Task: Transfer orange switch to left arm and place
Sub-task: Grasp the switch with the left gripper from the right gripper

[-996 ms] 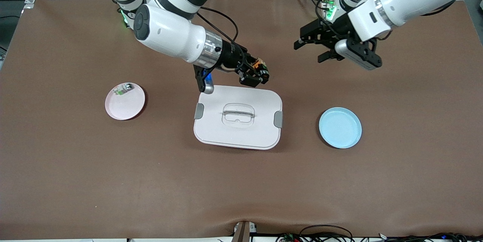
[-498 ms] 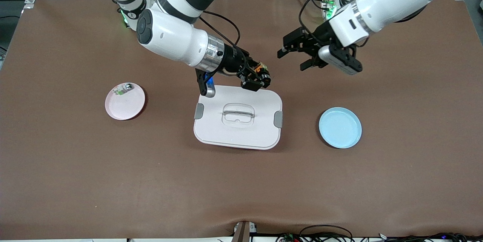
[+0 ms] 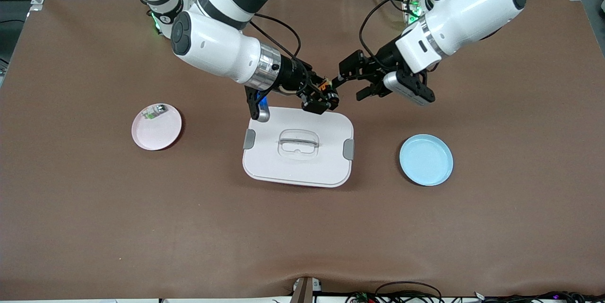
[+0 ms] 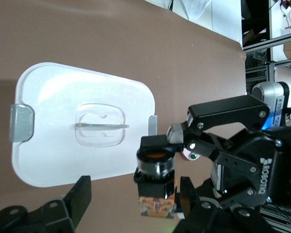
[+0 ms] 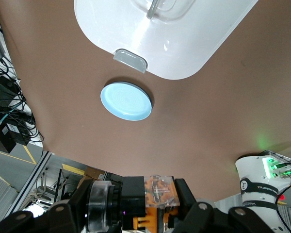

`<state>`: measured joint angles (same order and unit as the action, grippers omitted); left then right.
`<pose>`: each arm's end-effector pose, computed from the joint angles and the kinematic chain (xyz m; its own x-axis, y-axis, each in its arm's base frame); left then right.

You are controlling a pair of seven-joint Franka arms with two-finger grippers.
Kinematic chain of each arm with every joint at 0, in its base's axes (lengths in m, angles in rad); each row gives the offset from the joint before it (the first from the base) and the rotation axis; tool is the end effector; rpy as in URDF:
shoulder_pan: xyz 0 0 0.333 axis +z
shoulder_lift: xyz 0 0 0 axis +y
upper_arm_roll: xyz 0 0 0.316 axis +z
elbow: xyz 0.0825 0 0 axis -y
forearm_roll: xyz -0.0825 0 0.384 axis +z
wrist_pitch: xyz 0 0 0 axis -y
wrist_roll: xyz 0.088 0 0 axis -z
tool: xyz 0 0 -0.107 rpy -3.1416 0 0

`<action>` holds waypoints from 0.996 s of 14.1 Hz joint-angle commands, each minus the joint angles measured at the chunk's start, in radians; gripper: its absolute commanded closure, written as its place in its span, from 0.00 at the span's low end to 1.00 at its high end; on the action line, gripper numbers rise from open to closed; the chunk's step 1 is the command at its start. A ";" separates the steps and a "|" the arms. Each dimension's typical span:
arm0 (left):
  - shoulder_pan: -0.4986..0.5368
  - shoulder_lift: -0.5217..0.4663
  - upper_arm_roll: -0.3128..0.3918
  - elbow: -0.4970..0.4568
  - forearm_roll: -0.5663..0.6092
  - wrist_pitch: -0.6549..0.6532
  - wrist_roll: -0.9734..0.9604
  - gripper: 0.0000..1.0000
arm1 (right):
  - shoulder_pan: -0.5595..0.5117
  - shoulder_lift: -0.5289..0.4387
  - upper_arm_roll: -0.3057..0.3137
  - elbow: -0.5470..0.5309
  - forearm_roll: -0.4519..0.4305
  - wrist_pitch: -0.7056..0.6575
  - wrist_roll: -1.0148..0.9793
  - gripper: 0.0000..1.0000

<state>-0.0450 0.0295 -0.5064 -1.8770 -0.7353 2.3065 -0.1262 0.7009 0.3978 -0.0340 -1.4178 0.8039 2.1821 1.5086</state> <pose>0.5100 -0.3260 0.5409 0.9898 0.0277 0.1395 -0.0734 -0.7409 0.6676 0.5419 0.4662 0.5218 0.3583 -0.6439 -0.6761 -0.9331 -0.2714 -0.2360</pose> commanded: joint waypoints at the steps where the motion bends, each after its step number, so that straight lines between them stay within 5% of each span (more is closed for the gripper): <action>1: 0.005 0.015 -0.037 -0.008 -0.029 0.050 -0.004 0.21 | 0.005 0.015 -0.006 0.033 0.014 -0.011 0.016 0.80; 7: -0.032 0.039 -0.044 -0.020 -0.030 0.097 -0.019 0.40 | 0.005 0.016 -0.006 0.033 0.012 -0.011 0.015 0.80; 9: -0.055 0.047 -0.044 -0.020 -0.030 0.123 -0.076 0.57 | 0.006 0.016 -0.006 0.033 0.012 -0.011 0.016 0.80; 12: -0.056 0.047 -0.044 -0.019 -0.029 0.129 -0.093 1.00 | 0.008 0.016 -0.006 0.033 0.012 -0.013 0.016 0.80; 14: -0.053 0.046 -0.043 -0.019 -0.021 0.125 -0.090 1.00 | 0.008 0.023 -0.006 0.033 0.011 -0.013 0.016 0.80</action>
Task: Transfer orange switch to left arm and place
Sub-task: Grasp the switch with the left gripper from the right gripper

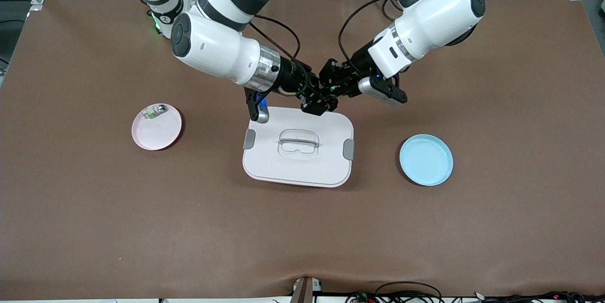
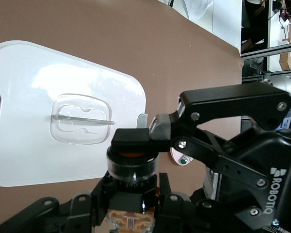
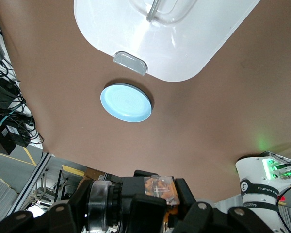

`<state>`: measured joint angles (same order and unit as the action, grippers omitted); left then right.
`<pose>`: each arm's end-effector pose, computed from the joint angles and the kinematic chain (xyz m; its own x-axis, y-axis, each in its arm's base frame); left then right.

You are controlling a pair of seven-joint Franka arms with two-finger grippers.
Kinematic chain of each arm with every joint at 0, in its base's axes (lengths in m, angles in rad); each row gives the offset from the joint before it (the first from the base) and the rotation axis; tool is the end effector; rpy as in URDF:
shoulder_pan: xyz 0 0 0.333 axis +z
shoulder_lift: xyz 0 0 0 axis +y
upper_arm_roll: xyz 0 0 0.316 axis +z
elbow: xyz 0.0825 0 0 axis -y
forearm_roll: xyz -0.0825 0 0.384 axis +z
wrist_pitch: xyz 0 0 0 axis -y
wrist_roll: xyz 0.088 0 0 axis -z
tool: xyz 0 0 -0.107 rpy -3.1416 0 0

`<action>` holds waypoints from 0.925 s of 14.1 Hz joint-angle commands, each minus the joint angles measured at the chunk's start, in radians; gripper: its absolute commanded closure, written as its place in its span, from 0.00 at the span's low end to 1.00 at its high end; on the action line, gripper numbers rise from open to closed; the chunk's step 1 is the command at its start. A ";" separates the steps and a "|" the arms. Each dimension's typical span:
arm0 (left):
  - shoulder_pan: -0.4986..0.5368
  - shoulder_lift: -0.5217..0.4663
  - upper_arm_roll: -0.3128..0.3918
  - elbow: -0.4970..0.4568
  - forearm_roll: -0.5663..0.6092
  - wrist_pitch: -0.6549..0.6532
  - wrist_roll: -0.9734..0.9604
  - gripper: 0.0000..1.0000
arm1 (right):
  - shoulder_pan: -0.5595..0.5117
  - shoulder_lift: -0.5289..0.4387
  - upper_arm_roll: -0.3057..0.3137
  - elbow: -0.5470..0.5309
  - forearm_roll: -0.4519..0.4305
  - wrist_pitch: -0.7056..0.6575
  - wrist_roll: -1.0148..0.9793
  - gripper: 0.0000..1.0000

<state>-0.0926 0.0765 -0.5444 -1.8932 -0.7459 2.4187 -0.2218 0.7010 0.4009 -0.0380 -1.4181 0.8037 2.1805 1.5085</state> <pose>0.4985 -0.3628 0.5184 0.9919 0.0909 0.0890 0.0038 -0.7206 0.6934 0.5436 0.4649 0.5193 0.3551 -0.6474 -0.6744 -0.9343 -0.2702 -0.2326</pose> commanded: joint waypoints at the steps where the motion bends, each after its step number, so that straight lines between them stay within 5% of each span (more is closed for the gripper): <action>1: -0.003 -0.001 -0.005 -0.001 -0.003 0.010 0.007 1.00 | 0.008 0.019 -0.002 0.033 0.011 -0.011 0.016 0.80; 3: 0.004 -0.004 -0.002 -0.001 0.010 0.004 0.016 1.00 | 0.008 0.019 -0.002 0.033 0.012 -0.011 0.016 0.74; 6: 0.026 -0.007 0.000 -0.001 0.219 -0.006 0.010 1.00 | 0.006 0.019 -0.002 0.033 0.009 -0.015 0.012 0.34; 7: 0.034 -0.006 0.001 0.006 0.243 -0.045 0.016 1.00 | 0.006 0.019 -0.002 0.033 0.008 -0.015 0.012 0.03; 13: 0.111 -0.017 0.004 0.035 0.472 -0.248 0.027 1.00 | -0.003 0.013 -0.005 0.033 0.002 -0.022 0.003 0.00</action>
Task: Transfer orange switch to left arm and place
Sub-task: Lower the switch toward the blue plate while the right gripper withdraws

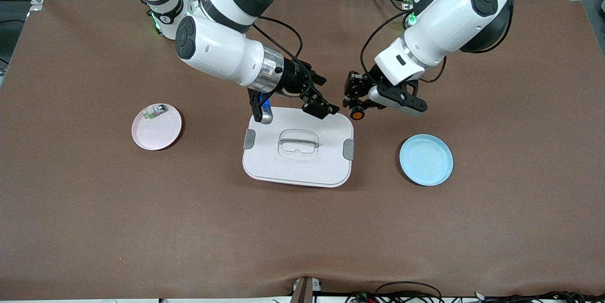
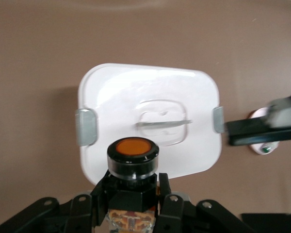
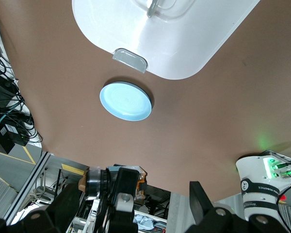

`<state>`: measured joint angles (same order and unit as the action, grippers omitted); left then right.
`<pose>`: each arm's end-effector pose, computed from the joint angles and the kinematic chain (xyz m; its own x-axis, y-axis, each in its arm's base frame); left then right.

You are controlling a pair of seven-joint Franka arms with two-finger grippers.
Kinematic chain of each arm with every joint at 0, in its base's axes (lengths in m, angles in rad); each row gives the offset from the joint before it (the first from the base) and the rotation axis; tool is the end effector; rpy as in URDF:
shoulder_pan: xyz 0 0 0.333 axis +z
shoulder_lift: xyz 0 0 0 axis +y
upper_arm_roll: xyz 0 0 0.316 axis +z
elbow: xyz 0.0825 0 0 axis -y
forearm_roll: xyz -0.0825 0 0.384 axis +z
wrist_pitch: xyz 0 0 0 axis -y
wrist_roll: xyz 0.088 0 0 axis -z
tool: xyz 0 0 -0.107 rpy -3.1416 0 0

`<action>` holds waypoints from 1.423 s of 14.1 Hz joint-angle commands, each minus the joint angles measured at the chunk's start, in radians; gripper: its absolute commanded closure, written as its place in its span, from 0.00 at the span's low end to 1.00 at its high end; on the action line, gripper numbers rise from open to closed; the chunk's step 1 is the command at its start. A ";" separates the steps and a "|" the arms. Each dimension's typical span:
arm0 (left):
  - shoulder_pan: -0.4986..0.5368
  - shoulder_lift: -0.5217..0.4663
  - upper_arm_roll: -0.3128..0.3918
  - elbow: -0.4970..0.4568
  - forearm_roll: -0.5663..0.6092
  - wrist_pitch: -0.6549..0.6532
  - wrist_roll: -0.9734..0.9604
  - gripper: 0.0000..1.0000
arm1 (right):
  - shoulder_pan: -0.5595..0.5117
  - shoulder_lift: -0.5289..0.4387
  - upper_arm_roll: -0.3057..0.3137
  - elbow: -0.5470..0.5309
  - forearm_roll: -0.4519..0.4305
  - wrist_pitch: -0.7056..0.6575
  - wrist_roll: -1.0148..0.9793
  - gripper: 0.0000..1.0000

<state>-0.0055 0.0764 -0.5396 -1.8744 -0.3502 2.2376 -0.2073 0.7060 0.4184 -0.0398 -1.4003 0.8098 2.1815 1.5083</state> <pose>0.5178 -0.3170 0.5067 0.9786 -0.1149 0.1710 -0.1755 -0.8994 0.4003 0.5454 0.4699 0.5161 0.3549 -0.6441 -0.6777 -0.9343 -0.2707 -0.2321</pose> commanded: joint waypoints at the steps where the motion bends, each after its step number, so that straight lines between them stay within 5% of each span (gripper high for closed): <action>1: 0.028 -0.017 0.000 0.020 0.144 -0.102 0.022 1.00 | -0.017 -0.012 -0.005 0.008 -0.020 -0.034 0.001 0.00; 10: 0.254 0.061 0.000 -0.025 0.470 -0.170 0.713 1.00 | -0.235 -0.176 -0.009 -0.031 -0.230 -0.592 -0.411 0.00; 15: 0.292 0.205 0.000 -0.023 0.615 -0.106 0.959 1.00 | -0.329 -0.413 -0.009 -0.314 -0.412 -0.612 -0.810 0.00; 20: 0.328 0.364 0.000 -0.077 0.759 0.123 1.068 1.00 | -0.407 -0.532 -0.009 -0.423 -0.609 -0.615 -1.096 0.00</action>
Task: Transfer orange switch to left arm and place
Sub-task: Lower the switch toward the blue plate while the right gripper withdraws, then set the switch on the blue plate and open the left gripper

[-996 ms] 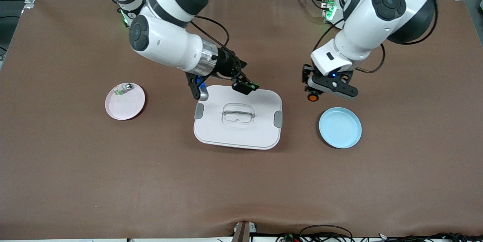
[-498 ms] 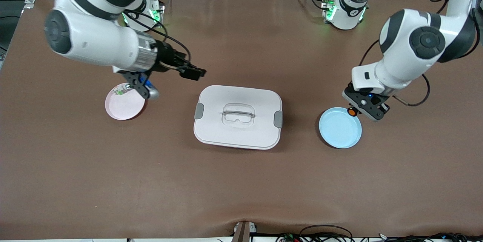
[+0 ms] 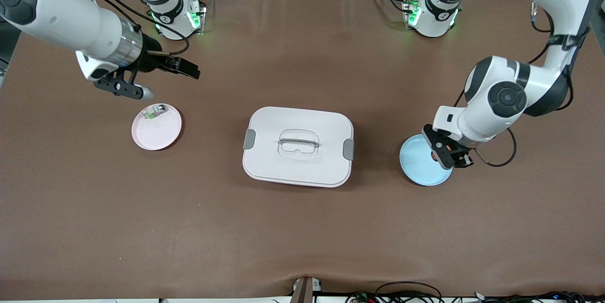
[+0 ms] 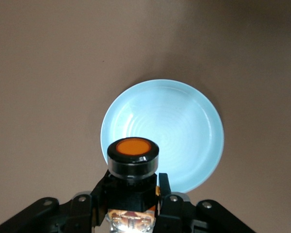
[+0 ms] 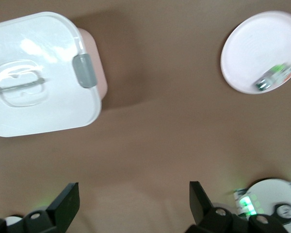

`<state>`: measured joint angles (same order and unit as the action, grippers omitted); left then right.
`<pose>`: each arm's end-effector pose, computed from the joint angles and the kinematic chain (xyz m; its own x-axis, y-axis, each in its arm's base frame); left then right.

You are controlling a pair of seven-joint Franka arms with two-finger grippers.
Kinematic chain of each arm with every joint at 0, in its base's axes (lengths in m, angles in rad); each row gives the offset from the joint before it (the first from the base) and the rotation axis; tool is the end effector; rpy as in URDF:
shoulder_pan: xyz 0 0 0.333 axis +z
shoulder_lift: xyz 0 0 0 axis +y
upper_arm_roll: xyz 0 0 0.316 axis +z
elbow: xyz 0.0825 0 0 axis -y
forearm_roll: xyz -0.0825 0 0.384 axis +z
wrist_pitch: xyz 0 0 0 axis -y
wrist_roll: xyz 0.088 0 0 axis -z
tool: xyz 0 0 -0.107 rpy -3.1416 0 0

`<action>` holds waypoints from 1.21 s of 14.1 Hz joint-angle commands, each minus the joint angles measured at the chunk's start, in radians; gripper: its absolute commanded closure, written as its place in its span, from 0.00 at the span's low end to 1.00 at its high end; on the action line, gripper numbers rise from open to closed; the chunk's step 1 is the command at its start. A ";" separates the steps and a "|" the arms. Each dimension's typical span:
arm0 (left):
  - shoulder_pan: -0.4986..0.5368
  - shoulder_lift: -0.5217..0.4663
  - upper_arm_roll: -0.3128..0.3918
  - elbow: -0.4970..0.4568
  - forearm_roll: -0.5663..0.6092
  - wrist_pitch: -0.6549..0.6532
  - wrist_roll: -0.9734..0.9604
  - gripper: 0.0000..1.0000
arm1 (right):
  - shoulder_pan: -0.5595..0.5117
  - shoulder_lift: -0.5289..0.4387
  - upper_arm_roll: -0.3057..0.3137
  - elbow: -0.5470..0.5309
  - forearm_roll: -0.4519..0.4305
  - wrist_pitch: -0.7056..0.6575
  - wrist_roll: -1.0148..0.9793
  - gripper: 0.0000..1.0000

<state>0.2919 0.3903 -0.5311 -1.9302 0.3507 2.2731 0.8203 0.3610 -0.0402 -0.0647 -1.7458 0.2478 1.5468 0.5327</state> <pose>0.6073 -0.1221 0.3119 0.3159 -0.9477 -0.0458 -0.9477 -0.3128 -0.0635 0.5010 0.1803 0.5660 0.9397 -0.2219 -0.2604 -0.2622 -0.9560 -0.1316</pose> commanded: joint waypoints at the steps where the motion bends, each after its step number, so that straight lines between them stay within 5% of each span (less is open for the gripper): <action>1: 0.032 0.079 -0.009 -0.036 0.118 0.141 0.042 1.00 | -0.098 -0.090 0.016 -0.095 -0.067 0.019 -0.204 0.00; 5: 0.076 0.169 -0.007 -0.093 0.207 0.302 0.033 1.00 | -0.247 -0.122 0.016 -0.127 -0.154 0.013 -0.472 0.00; 8: 0.078 0.173 -0.006 -0.113 0.261 0.306 0.020 0.96 | -0.352 -0.125 0.016 -0.121 -0.194 0.013 -0.615 0.00; 9: 0.076 0.171 -0.006 -0.116 0.263 0.304 0.008 0.80 | -0.384 -0.126 0.016 -0.112 -0.199 0.013 -0.631 0.00; 10: 0.081 0.171 -0.007 -0.118 0.263 0.302 -0.001 0.15 | -0.402 -0.122 0.016 -0.095 -0.200 0.012 -0.631 0.00; 11: 0.085 0.167 -0.007 -0.124 0.263 0.302 0.002 0.00 | -0.415 -0.119 0.016 -0.068 -0.200 0.001 -0.625 0.00; 17: 0.087 0.055 -0.033 -0.075 0.226 0.215 -0.088 0.00 | -0.422 -0.073 0.017 0.090 -0.205 -0.007 -0.625 0.00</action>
<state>0.3685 0.5191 -0.5385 -2.0113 0.5886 2.5545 0.7781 -0.0428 -0.1403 -0.0646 -1.7141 0.0609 1.5566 -0.0880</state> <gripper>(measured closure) 0.000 0.000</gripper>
